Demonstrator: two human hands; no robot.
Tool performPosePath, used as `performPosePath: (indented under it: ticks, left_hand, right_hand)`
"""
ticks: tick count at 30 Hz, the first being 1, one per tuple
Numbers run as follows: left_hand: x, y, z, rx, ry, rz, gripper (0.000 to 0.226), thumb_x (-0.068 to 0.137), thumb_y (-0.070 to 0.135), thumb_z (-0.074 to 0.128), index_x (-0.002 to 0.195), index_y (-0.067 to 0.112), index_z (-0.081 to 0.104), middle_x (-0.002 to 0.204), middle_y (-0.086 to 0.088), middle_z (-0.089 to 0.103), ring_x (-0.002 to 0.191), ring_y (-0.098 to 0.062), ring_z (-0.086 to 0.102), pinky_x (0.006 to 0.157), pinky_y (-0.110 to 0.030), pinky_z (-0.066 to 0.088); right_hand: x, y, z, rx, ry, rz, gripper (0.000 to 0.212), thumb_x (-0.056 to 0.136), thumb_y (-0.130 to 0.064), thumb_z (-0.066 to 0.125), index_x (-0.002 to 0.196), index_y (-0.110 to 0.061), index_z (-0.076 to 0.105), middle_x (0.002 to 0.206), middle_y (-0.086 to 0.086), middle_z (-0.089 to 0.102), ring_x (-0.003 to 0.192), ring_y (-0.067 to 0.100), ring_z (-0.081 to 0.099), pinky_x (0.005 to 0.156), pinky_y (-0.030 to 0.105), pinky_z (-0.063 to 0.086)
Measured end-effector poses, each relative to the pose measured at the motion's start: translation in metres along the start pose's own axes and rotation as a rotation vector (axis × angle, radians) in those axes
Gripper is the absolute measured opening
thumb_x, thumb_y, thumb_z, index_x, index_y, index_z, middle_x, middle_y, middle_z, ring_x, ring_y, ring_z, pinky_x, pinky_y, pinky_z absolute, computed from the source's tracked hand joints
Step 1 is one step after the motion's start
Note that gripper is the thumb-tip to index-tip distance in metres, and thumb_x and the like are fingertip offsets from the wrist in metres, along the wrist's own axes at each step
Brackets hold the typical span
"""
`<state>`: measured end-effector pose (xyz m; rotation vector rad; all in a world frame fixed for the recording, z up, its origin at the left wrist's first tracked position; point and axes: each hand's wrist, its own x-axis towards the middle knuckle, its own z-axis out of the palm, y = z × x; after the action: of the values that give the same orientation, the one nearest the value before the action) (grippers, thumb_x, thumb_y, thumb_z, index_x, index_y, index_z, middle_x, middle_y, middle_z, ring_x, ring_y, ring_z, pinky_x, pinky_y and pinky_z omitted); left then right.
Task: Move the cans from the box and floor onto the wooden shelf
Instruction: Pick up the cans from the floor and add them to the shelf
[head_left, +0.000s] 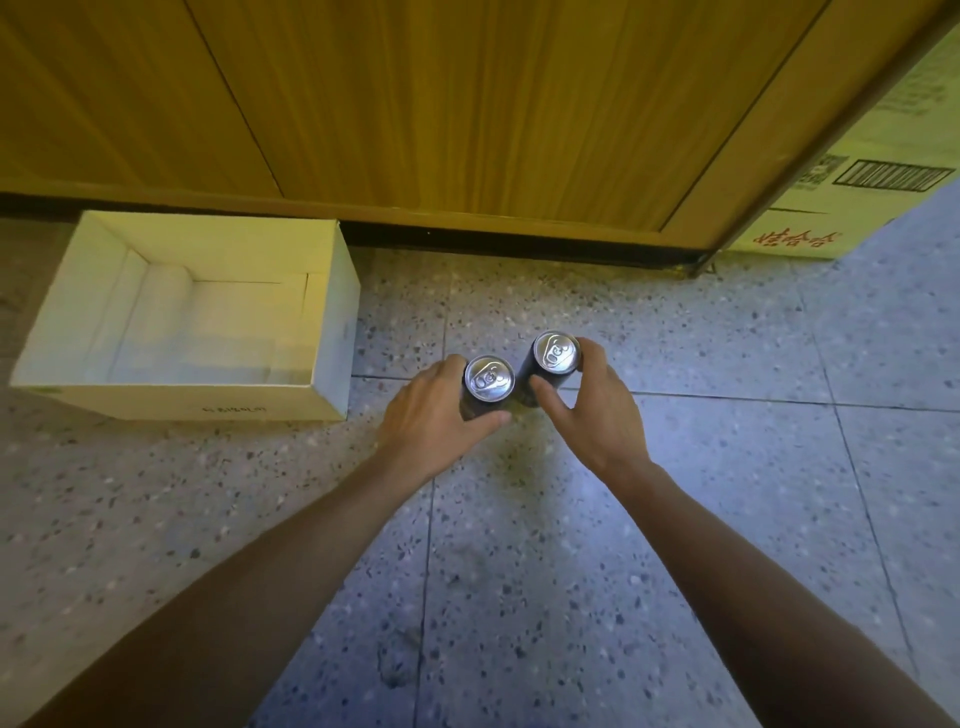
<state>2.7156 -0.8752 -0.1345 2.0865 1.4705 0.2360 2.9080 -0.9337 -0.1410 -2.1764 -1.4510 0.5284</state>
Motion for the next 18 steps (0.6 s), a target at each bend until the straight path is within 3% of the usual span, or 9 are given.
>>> performPosePath:
  ticks: [5, 11, 18]
  left_hand:
    - [0.01, 0.003, 0.005, -0.118, 0.044, 0.008, 0.047, 0.067, 0.056, 0.072, 0.098, 0.026, 0.054, 0.095, 0.005, 0.065, 0.085, -0.018, 0.062, 0.068, -0.036, 0.052]
    - [0.012, 0.005, -0.008, -0.165, 0.062, 0.055, 0.042, 0.069, 0.049, 0.073, 0.099, 0.023, 0.06, 0.093, 0.006, 0.066, 0.083, -0.014, 0.062, 0.069, -0.033, 0.052]
    - [-0.003, 0.055, -0.125, -0.187, 0.071, 0.081, 0.047, 0.068, 0.052, 0.078, 0.101, 0.025, 0.06, 0.093, 0.009, 0.066, 0.081, -0.01, 0.061, 0.066, -0.028, 0.053]
  right_hand:
    - [0.006, 0.0, 0.007, 0.076, 0.031, 0.031, 0.055, 0.085, -0.05, 0.07, 0.125, -0.023, 0.043, 0.115, 0.001, 0.067, 0.099, 0.021, 0.064, 0.074, 0.042, 0.055]
    - [0.0, -0.006, -0.005, 0.107, 0.038, 0.01, 0.053, 0.087, -0.047, 0.07, 0.126, -0.023, 0.044, 0.117, 0.0, 0.067, 0.098, 0.02, 0.064, 0.074, 0.04, 0.055]
    - [-0.014, -0.089, -0.1, 0.172, 0.038, -0.016, 0.059, 0.081, -0.057, 0.066, 0.127, -0.026, 0.044, 0.12, -0.003, 0.067, 0.102, 0.017, 0.065, 0.082, 0.041, 0.058]
